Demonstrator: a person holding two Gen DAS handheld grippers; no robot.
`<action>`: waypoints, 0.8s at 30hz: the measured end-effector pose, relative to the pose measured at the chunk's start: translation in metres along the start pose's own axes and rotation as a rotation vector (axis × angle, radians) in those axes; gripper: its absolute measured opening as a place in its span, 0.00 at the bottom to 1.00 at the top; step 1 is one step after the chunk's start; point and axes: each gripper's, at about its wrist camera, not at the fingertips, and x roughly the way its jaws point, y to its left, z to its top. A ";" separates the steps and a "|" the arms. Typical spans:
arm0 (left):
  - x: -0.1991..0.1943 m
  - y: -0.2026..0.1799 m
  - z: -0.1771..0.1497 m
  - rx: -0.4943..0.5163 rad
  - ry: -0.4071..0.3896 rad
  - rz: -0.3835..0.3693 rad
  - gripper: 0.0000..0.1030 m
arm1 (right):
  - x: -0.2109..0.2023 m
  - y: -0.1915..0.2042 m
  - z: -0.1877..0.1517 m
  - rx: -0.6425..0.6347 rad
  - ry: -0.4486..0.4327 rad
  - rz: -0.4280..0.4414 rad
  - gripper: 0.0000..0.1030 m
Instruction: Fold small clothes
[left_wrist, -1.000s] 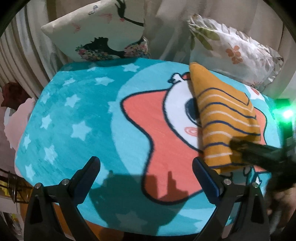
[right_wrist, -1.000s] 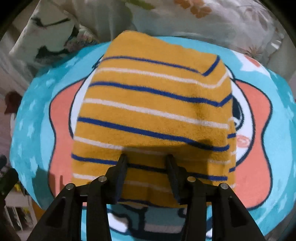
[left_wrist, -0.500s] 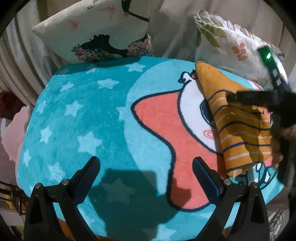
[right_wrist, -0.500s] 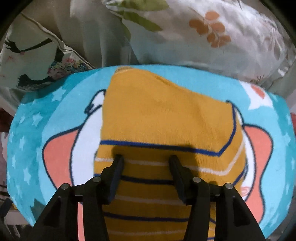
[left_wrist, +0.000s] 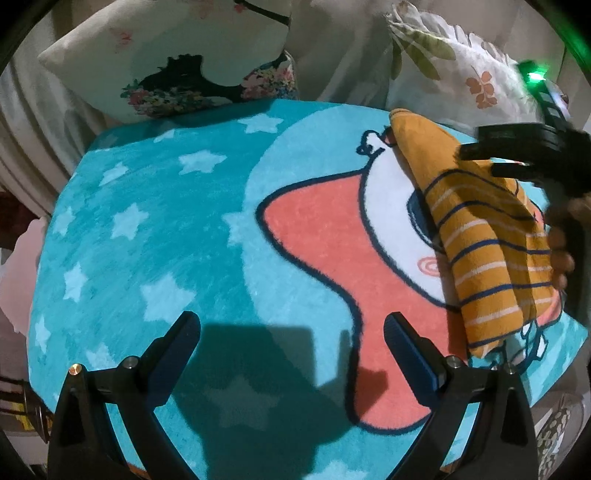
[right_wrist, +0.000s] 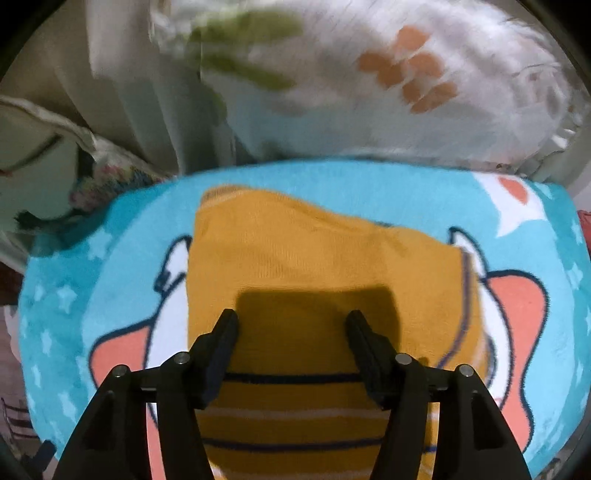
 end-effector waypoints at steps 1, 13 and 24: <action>0.002 -0.002 0.003 0.003 0.000 -0.008 0.96 | -0.011 -0.007 -0.005 0.012 -0.027 -0.002 0.63; 0.016 -0.101 0.055 0.066 -0.057 -0.105 0.96 | -0.022 -0.148 -0.052 0.257 -0.012 0.059 0.74; 0.064 -0.158 0.048 -0.007 0.062 -0.135 0.96 | -0.061 -0.153 -0.080 0.039 -0.054 0.099 0.70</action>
